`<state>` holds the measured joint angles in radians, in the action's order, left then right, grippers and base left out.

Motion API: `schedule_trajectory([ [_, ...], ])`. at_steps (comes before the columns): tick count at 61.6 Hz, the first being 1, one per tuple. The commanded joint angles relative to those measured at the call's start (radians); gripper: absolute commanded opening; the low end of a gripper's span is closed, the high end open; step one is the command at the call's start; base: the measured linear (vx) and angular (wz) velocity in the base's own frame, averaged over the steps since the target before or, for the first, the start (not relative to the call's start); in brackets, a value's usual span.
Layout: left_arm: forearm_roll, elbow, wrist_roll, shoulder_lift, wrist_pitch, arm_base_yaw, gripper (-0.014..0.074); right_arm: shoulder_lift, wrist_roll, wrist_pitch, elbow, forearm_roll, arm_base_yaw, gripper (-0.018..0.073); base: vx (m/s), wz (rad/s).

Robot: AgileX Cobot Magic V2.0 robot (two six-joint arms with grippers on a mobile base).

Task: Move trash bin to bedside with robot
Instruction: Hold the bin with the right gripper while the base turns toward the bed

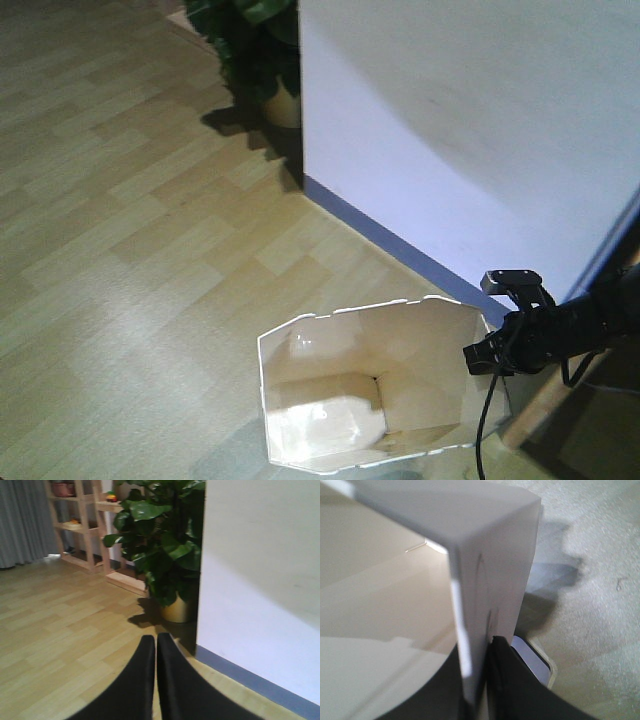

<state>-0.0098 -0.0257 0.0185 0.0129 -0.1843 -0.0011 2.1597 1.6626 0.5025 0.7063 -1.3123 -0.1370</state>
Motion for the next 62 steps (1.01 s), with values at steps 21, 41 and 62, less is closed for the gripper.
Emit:
schedule_trajectory([
  [21,-0.009,-0.019,0.006,0.014,0.078,-0.002,-0.0006,-0.066,-0.001,0.216,0.011,-0.047,-0.002,-0.0003,0.11,0.54],
  [41,-0.009,-0.019,0.006,0.014,0.078,-0.002,-0.0006,-0.066,-0.001,0.216,0.011,-0.047,-0.002,-0.0003,0.12,0.68],
  [62,-0.009,-0.019,0.006,0.014,0.078,-0.002,-0.0006,-0.066,-0.001,0.216,0.011,-0.047,-0.002,-0.0003,0.09,0.62],
])
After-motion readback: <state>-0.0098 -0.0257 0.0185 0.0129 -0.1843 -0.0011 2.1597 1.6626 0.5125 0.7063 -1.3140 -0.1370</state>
